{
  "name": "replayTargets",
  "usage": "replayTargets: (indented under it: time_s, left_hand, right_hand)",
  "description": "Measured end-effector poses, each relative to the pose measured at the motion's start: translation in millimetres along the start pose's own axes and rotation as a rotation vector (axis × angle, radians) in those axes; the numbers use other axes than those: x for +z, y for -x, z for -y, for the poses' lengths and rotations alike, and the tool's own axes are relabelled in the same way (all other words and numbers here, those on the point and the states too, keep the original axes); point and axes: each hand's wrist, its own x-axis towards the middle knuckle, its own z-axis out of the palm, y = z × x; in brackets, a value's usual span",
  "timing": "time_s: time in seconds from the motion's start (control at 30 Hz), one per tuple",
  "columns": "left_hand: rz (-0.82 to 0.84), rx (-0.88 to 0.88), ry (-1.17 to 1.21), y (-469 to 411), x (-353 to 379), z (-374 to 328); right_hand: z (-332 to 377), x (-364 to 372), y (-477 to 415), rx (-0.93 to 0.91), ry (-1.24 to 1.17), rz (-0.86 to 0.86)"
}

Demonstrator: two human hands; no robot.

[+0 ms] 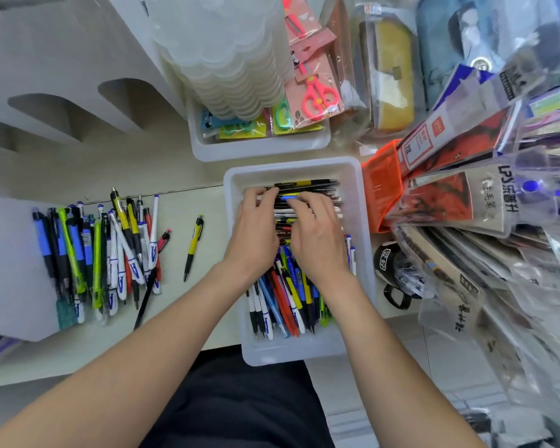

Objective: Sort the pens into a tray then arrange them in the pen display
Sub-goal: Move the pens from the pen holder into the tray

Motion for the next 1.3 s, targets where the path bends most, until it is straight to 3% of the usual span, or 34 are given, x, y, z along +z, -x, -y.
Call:
replayTargets:
  time_s: [0.2, 0.33, 0.47, 0.57, 0.73, 0.87, 1.0, 1.3]
  left_hand:
    - [-0.219, 0.186, -0.073, 33, -32, 17]
    - [-0.295, 0.083, -0.174, 64, -54, 53]
    - [-0.239, -0.073, -0.300, 95, -80, 94]
    - [-0.260, -0.226, -0.395, 115, -108, 114]
    - [-0.279, -0.362, -0.434, 140, -141, 137]
    - [-0.236, -0.345, -0.424, 150, -149, 149]
    - [-0.203, -0.356, -0.426, 153, -151, 156]
    - [-0.105, -0.328, -0.458, 152, -155, 160]
  right_hand:
    - [50, -10, 12, 0.013, -0.228, 0.055]
    - [100, -7, 21, 0.041, -0.344, 0.153]
    - [143, 16, 26, 0.147, -0.249, 0.534]
    - [159, 45, 31, 0.293, -0.270, 0.668]
    - [177, 101, 42, 0.388, -0.186, 0.690]
    - [207, 127, 50, 0.465, -0.212, 0.729]
    - [228, 127, 56, 0.528, -0.252, 0.636]
    - [216, 149, 64, 0.637, -0.256, 0.555]
